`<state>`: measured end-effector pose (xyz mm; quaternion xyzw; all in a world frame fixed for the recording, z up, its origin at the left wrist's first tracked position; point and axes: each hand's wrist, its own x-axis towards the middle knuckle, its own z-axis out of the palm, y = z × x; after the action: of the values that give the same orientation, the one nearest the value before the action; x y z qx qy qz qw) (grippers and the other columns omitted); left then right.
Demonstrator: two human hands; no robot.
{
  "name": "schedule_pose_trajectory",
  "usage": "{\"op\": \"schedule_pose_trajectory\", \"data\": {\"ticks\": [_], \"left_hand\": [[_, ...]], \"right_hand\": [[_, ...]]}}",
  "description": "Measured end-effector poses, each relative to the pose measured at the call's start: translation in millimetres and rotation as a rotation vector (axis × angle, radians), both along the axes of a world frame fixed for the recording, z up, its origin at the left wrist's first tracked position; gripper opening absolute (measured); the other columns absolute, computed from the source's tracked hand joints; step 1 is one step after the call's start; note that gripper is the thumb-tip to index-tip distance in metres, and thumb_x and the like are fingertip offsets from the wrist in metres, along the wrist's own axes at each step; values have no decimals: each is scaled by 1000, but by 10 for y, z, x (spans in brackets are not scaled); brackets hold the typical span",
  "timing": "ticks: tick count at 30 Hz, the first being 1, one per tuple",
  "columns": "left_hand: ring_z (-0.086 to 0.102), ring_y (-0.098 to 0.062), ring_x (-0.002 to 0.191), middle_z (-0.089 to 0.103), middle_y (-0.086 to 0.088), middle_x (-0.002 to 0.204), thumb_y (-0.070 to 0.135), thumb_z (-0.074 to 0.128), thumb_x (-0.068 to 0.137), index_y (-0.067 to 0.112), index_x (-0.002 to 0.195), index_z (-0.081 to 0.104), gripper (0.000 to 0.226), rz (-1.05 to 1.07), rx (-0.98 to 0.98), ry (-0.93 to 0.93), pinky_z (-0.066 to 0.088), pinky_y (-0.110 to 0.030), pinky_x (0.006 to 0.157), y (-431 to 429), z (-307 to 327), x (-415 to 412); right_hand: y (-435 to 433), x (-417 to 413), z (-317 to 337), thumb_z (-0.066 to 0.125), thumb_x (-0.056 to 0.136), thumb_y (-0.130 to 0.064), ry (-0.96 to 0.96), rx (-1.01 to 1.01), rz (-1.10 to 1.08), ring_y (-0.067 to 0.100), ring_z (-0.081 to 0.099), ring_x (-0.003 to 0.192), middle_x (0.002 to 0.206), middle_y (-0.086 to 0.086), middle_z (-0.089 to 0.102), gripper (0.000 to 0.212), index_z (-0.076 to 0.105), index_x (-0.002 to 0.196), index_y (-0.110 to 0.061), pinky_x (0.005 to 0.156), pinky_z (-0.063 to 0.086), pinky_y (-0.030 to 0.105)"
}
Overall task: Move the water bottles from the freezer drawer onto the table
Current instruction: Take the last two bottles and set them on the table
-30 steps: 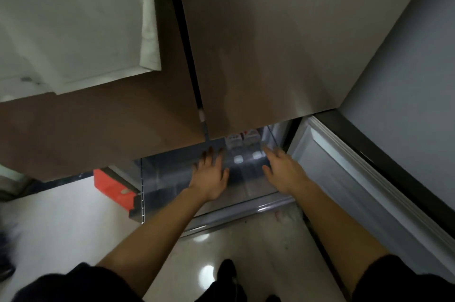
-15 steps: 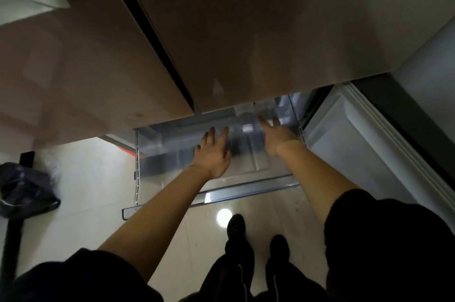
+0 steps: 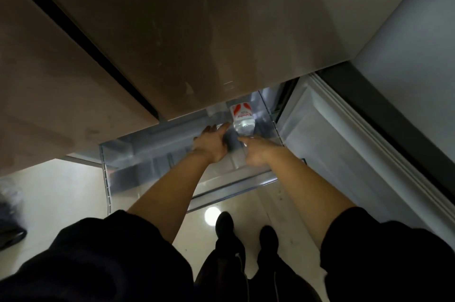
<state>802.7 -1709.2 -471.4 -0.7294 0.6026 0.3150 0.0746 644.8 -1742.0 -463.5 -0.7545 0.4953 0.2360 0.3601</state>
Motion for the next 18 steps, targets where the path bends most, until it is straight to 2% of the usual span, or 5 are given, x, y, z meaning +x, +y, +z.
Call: {"op": "schedule_pose_trajectory", "data": {"ticks": [3, 8, 12, 15, 18], "left_hand": [[50, -36, 128, 48, -14, 146, 28, 49, 99, 35, 151, 33, 55, 23, -42, 60, 43, -42, 106, 125, 32, 90], [56, -33, 120, 57, -11, 138, 21, 52, 96, 31, 138, 54, 43, 144, -132, 115, 43, -28, 96, 566, 194, 235], [60, -35, 100, 54, -8, 109, 27, 64, 87, 26, 120, 54, 35, 255, -245, 117, 40, -28, 78, 838, 455, 335], [61, -35, 94, 62, -13, 105, 32, 67, 88, 18, 115, 52, 34, 303, -467, 52, 46, -35, 72, 948, 702, 383], [62, -38, 89, 66, -16, 97, 31, 62, 94, 16, 109, 62, 21, 329, -720, -80, 50, -40, 69, 992, 953, 434]], "right_hand": [[8, -6, 101, 57, 92, -10, -2, -3, 6, 34, 52, 127, 152, 16, 40, 78, 21, 157, -34, 101, 49, 41], [110, -3, 277, 60, 92, -13, -51, -14, -52, 30, 55, 121, 145, 11, 48, 66, 38, 150, -35, 100, 49, 40], [274, 39, 453, 64, 87, -16, -127, -71, 9, 30, 61, 107, 127, 8, 60, 42, 59, 125, -33, 88, 53, 37], [402, 23, 646, 63, 91, -25, -233, -272, -5, 29, 62, 99, 116, 6, 63, 26, 54, 112, -38, 74, 48, 33], [469, 15, 909, 63, 93, -32, -423, -541, -82, 31, 63, 97, 109, 6, 65, 20, 55, 110, -30, 67, 43, 31]]}}
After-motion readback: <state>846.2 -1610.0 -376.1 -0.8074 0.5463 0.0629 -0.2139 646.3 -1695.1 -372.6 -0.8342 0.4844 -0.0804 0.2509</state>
